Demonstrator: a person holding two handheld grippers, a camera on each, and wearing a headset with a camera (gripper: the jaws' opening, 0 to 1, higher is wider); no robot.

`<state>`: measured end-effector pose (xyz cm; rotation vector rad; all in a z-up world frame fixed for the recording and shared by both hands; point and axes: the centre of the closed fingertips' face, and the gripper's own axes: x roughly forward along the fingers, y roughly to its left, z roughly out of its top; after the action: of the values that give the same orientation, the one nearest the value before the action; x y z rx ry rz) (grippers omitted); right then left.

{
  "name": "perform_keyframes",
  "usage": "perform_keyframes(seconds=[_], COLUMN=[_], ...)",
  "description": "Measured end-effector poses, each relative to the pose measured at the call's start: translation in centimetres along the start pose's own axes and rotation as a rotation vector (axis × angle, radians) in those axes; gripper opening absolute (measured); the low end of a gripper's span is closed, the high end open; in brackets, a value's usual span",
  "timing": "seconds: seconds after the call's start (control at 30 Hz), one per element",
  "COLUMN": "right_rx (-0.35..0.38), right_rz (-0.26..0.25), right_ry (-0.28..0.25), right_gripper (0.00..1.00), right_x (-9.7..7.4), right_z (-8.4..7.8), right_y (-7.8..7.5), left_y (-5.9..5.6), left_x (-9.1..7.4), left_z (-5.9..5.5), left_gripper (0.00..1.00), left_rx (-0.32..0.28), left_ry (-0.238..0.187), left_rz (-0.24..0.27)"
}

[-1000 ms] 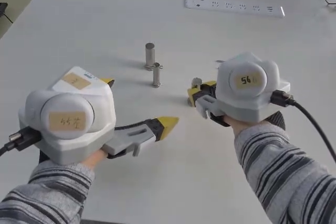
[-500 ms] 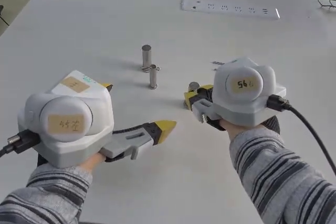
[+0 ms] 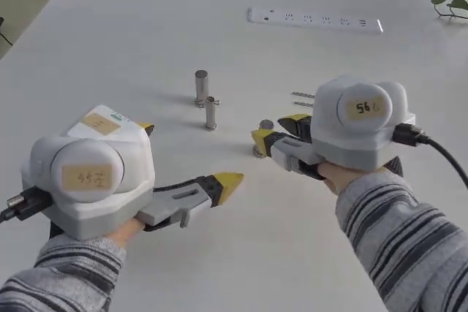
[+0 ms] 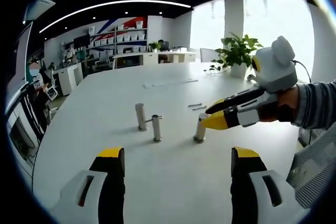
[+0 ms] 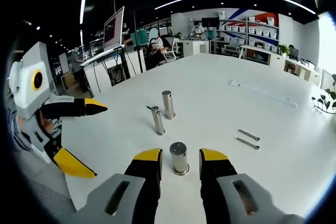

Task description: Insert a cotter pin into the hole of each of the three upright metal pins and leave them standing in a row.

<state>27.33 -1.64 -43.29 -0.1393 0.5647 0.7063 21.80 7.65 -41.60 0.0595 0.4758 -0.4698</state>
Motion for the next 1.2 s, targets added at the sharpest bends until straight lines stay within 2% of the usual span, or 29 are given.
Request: perform_keyframes(seconds=[0.3, 0.37, 0.4, 0.47, 0.53, 0.57, 0.63, 0.7, 0.83, 0.93, 1.1, 1.2], right_rx=[-0.051, -0.073, -0.105, -0.145, -0.142, -0.147, -0.169, -0.213, -0.235, -0.280, -0.288, -0.337], right_rz=[0.035, 0.042, 0.068, 0.083, 0.079, 0.098, 0.105, 0.087, 0.098, 0.098, 0.116, 0.127], right_ry=[0.029, 0.050, 0.079, 0.132, 0.132, 0.163, 0.182, 0.224, 0.264, 0.305, 0.336, 0.369], right_gripper=[0.25, 0.25, 0.24, 0.22, 0.23, 0.23, 0.23, 0.22, 0.21, 0.20, 0.19, 0.18], right_x=[-1.9, -2.2, -2.4, -2.5, -2.5, -2.5, -2.3, -1.7, -1.2, -0.7, 0.1, 0.7], right_z=[-0.1, -0.2, -0.4, -0.9, -0.8, -1.1, -1.2, -1.4, -1.9, -2.1, -2.0, -2.0], right_y=[-2.0, -2.7, -2.9, -3.6, -4.2, -4.4, -5.1, -6.9, -7.7, -8.7, -9.8, -10.6], left_y=[-0.4, -0.5, -0.5, -0.5, -0.4, -0.5, -0.4, -0.4, -0.5, -0.4, 0.0, 0.2], left_x=[-0.1, -0.2, -0.2, -0.4, -0.4, -0.5, -0.5, -0.5, -0.6, -0.7, -0.7, -0.8], left_z=[0.1, 0.2, 0.3, 0.5, 0.7, 0.8, 0.8, 0.8, 0.9, 1.2, 1.3, 1.1], left_gripper=[0.82, 0.82, 0.82, 0.81, 0.81, 0.81, 0.81, 0.81, 0.81, 0.81, 0.81, 0.81], left_rx=[0.003, 0.004, 0.006, 0.016, 0.015, 0.012, 0.016, 0.021, 0.015, 0.019, 0.015, 0.015], left_ry=[0.000, -0.002, -0.001, 0.000, -0.005, -0.008, -0.005, 0.000, 0.007, -0.004, -0.008, -0.003], left_rz=[-0.005, -0.007, -0.008, -0.004, -0.004, -0.005, -0.005, -0.006, -0.017, -0.016, -0.011, -0.010])
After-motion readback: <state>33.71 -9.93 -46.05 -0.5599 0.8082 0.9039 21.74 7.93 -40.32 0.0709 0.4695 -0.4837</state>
